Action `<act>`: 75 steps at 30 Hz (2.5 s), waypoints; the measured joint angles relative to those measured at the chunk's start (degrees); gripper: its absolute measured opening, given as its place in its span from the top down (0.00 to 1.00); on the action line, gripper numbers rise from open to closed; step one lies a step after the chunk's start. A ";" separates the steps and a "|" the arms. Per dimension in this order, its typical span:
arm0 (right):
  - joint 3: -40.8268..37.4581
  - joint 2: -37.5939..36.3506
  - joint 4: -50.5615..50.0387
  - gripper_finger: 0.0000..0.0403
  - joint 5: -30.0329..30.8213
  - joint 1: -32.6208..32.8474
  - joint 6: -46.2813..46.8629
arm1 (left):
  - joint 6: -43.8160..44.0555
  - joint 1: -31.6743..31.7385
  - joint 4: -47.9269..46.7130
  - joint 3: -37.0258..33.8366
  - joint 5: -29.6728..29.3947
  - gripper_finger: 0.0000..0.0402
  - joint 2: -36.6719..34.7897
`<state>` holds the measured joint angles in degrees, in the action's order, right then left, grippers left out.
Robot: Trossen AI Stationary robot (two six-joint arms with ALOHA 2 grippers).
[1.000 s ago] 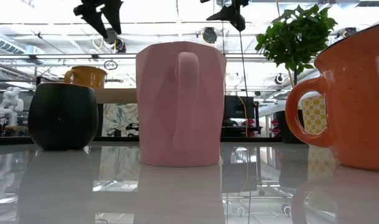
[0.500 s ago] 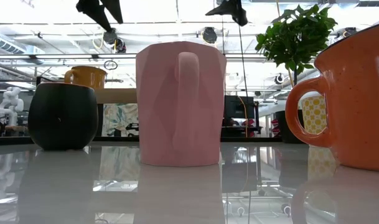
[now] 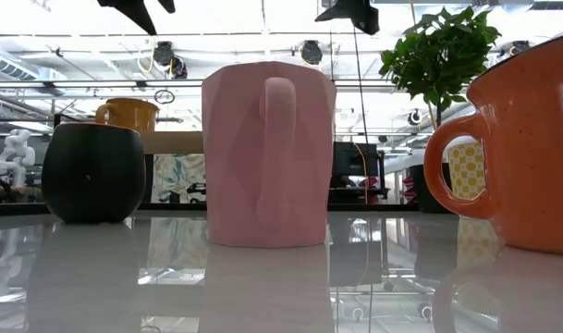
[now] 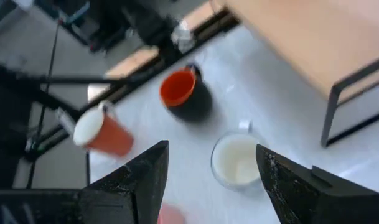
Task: Place coffee mugs
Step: Put the black mug on the shelf
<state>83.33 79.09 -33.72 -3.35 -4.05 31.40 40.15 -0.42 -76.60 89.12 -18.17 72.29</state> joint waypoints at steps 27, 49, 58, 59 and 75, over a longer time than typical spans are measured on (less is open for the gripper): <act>-0.48 -2.15 -19.72 0.45 -2.57 13.58 -2.49 | 29.45 -14.32 -2.84 0.01 3.23 0.18 8.85; -18.52 -16.27 -5.44 0.45 -2.52 21.24 16.13 | 26.18 -12.98 -7.32 -0.04 14.31 0.18 26.46; -20.24 -18.03 -3.62 0.45 0.54 24.39 22.97 | 23.00 -11.45 -4.53 -7.99 15.86 0.29 26.45; -20.26 -18.03 -3.32 0.45 1.05 24.71 23.25 | 22.04 -11.37 -3.45 -9.15 16.37 0.30 26.34; -20.26 -18.03 -0.71 0.45 6.45 25.55 23.38 | 14.28 -11.32 5.14 -13.70 17.56 0.66 26.38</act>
<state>63.07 61.06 -34.44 3.11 21.50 54.77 54.43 -11.75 -71.46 75.42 -0.60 98.67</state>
